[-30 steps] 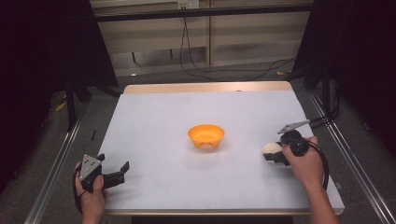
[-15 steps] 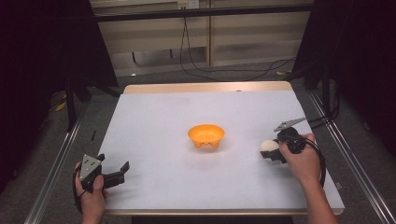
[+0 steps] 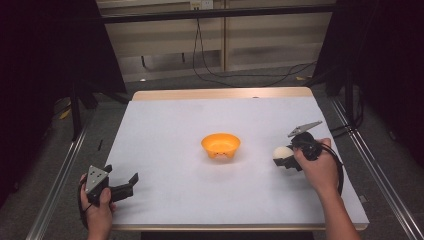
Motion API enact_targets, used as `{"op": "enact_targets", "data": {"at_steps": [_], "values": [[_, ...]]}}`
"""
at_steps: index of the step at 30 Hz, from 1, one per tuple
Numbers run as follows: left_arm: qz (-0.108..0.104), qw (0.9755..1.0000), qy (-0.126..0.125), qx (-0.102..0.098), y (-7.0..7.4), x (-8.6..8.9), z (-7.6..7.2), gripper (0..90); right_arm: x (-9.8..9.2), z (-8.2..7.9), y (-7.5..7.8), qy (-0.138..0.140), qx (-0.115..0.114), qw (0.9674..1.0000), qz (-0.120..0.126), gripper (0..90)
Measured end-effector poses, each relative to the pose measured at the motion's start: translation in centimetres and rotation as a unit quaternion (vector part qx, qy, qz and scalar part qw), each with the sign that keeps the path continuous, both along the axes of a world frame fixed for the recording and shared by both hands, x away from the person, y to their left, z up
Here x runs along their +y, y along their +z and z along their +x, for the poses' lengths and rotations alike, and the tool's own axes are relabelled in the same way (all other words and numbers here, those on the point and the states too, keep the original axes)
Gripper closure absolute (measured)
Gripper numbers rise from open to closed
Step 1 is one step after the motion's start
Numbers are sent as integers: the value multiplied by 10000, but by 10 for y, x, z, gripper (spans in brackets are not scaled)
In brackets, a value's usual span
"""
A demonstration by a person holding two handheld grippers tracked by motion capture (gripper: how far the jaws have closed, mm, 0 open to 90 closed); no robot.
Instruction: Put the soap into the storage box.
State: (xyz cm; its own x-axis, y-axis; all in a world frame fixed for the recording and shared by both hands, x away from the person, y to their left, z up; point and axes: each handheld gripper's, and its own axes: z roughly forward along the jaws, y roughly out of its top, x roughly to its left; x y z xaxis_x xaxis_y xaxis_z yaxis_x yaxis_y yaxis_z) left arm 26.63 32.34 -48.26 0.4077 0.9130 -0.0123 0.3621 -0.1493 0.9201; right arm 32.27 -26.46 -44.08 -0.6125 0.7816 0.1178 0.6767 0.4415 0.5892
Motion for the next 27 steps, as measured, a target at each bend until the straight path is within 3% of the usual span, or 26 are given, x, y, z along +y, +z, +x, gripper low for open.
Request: {"op": "enact_targets", "data": {"at_steps": [14,27], "values": [[7,10000,22,-8,0,-1,0,0,17,10,10,208,-49,9997,133,239],[0,10000,-2,-20,0,0,0,0,31,20,18,352,-41,9993,110,239]]}}
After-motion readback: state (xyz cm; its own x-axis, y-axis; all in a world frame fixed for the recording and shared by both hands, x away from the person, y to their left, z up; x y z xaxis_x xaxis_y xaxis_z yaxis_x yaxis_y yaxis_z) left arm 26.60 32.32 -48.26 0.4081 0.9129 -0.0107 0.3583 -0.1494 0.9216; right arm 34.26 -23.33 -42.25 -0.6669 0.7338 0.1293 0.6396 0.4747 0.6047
